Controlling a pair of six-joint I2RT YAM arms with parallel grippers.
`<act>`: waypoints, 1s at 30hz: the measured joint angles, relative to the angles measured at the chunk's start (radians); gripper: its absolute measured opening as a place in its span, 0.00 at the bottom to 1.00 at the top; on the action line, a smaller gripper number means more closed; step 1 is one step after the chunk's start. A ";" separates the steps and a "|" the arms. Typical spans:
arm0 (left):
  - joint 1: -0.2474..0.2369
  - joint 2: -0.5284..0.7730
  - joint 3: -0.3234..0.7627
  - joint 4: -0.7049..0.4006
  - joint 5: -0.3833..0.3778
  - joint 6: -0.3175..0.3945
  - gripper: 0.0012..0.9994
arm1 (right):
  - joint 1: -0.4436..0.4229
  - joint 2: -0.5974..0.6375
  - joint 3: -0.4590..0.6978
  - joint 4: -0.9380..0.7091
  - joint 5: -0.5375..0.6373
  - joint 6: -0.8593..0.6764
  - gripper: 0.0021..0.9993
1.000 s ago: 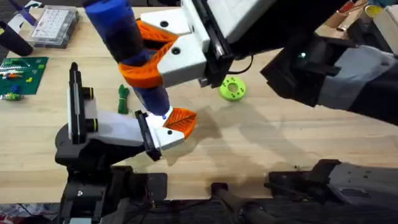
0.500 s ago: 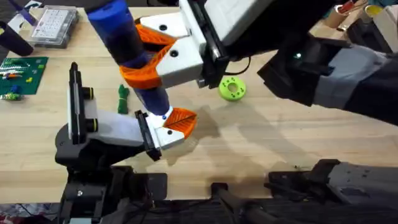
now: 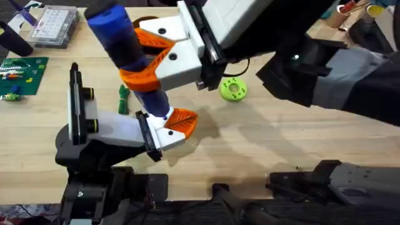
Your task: Pick up the gripper from the table and insert it into the empty holder that is missing its gripper. Then pick up a screw, insert it into the mounting hole, and use the screwdriver to tighten it. Finally, clean up the table by picking up the vegetable and placing it into the bucket.
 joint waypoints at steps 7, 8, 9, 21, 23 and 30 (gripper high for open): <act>0.000 0.000 0.000 0.000 0.000 0.000 0.00 | 0.000 0.000 0.000 -0.006 0.000 0.000 0.03; 0.000 0.000 0.000 0.000 0.000 0.000 0.00 | 0.000 0.000 0.000 -0.005 0.000 0.000 0.03; 0.000 0.000 0.000 0.000 0.000 0.000 0.00 | 0.000 0.000 0.000 -0.006 0.000 0.000 0.03; 0.000 0.000 0.000 0.000 0.000 0.000 0.00 | 0.000 0.000 0.000 -0.007 0.000 0.000 0.03; 0.000 0.000 0.000 0.000 0.000 0.000 0.00 | 0.000 0.000 0.000 -0.007 0.000 0.000 0.03; 0.000 0.000 0.000 0.000 0.000 0.000 0.00 | 0.000 0.011 0.000 -0.008 0.000 0.000 0.02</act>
